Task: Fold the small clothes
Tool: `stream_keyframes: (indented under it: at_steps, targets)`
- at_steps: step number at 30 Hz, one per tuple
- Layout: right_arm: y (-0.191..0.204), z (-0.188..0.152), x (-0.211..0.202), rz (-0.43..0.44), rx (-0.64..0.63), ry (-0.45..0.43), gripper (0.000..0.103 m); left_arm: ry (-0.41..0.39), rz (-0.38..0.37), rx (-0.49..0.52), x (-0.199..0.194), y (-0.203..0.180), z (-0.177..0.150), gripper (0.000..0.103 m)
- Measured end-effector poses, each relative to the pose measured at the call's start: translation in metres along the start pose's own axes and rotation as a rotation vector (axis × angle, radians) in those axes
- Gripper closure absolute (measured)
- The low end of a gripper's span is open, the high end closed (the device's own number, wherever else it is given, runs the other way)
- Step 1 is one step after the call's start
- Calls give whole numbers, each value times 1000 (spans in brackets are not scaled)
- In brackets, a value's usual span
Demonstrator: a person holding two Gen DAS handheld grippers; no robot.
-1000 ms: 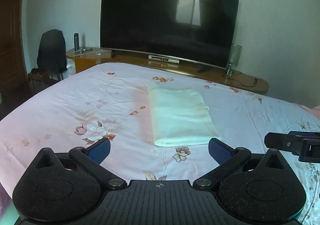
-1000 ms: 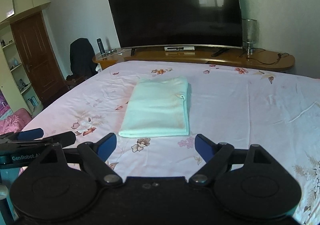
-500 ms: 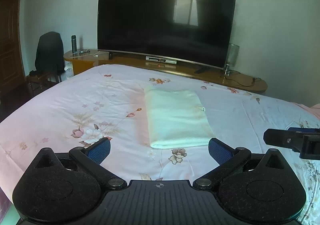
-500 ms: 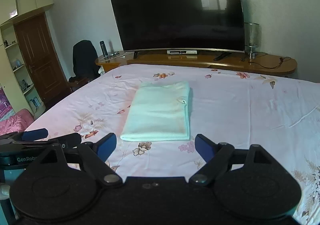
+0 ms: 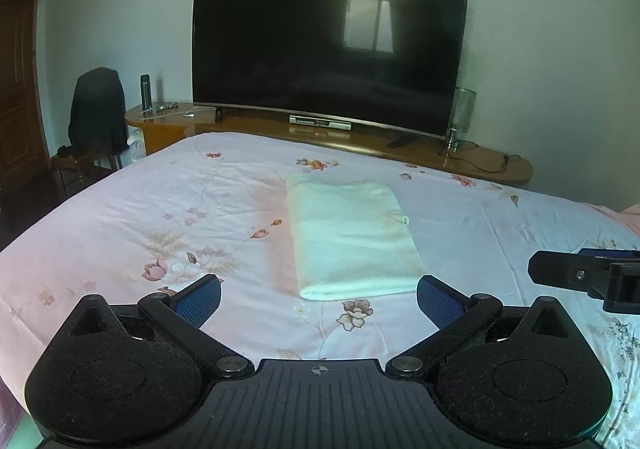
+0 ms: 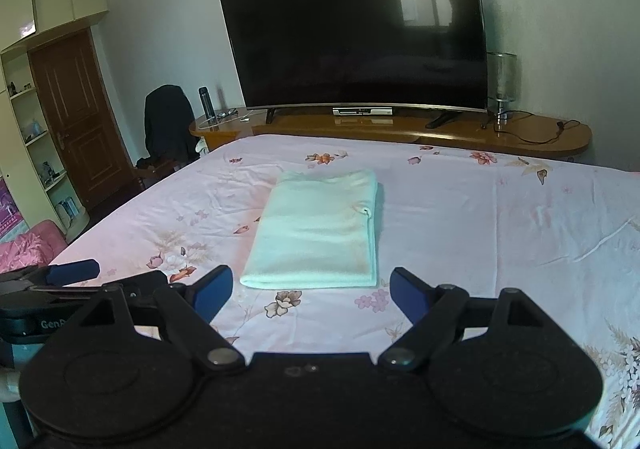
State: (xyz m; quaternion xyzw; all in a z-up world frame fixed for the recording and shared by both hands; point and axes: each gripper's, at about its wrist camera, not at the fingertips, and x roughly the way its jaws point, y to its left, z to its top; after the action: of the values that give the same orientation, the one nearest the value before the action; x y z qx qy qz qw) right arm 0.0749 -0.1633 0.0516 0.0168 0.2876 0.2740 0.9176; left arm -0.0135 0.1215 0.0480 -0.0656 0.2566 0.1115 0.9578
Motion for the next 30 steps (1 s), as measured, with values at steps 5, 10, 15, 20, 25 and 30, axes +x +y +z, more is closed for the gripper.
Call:
stream_keyframes:
  at_steps: [5, 10, 15, 20, 25, 30]
  targets:
    - [1, 1, 1, 2, -2, 2, 18, -7, -1, 7, 0, 0, 3, 0]
    - [0, 1, 0, 4, 1, 2, 18, -5, -1, 8, 0, -1, 3, 0]
    - [0, 1, 0, -2, 1, 1, 18, -7, -4, 10, 0, 0, 5, 0]
    - [1, 3, 1, -9, -1, -3, 18, -9, -7, 10, 0, 2, 6, 0]
    - [1, 3, 1, -8, 0, -1, 18, -9, -6, 9, 0, 1, 6, 0]
    - [1, 3, 1, -9, -4, -5, 18, -21, -8, -3, 0, 4, 7, 0]
